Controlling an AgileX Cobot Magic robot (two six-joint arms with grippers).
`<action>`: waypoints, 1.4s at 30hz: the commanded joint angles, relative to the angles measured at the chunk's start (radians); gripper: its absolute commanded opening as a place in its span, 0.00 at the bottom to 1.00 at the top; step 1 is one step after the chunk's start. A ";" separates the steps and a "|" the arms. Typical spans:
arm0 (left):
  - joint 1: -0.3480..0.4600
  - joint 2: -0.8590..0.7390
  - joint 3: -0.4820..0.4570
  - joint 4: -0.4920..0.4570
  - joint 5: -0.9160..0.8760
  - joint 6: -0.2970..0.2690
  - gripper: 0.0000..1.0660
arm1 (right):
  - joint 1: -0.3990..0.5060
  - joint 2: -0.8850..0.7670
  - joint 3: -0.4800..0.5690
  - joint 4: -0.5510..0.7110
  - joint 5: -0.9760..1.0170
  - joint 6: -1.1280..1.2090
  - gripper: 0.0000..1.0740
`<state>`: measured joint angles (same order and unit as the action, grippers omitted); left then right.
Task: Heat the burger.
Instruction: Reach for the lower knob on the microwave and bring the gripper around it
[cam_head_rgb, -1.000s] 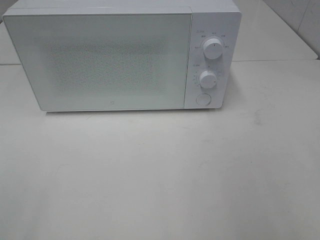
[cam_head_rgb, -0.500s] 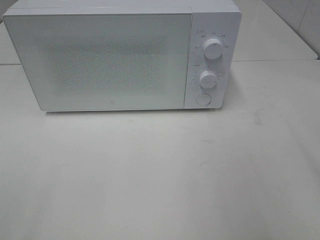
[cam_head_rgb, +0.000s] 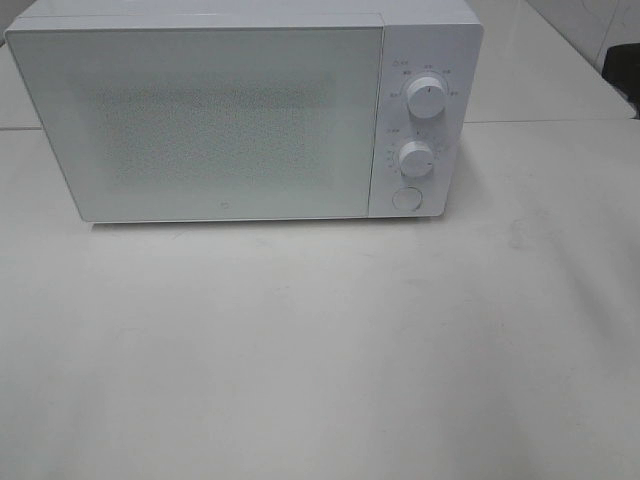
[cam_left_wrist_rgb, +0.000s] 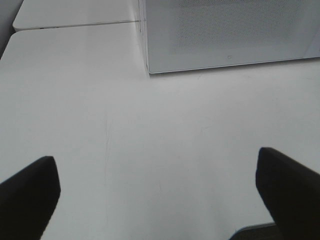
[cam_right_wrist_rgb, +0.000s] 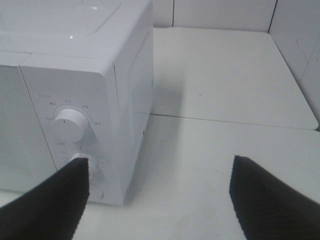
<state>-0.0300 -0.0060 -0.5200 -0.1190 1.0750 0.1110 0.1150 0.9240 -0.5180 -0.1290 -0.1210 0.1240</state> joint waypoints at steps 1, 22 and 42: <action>0.006 -0.023 0.002 -0.006 -0.003 -0.005 0.94 | -0.004 0.028 0.017 -0.007 -0.097 0.021 0.70; 0.006 -0.023 0.002 -0.006 -0.003 -0.005 0.94 | 0.204 0.303 0.256 0.468 -0.777 -0.391 0.70; 0.006 -0.023 0.002 -0.006 -0.003 -0.005 0.94 | 0.662 0.556 0.233 0.921 -1.128 -0.628 0.70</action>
<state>-0.0300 -0.0060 -0.5200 -0.1190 1.0750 0.1110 0.7450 1.4590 -0.2660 0.7510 -1.1990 -0.4840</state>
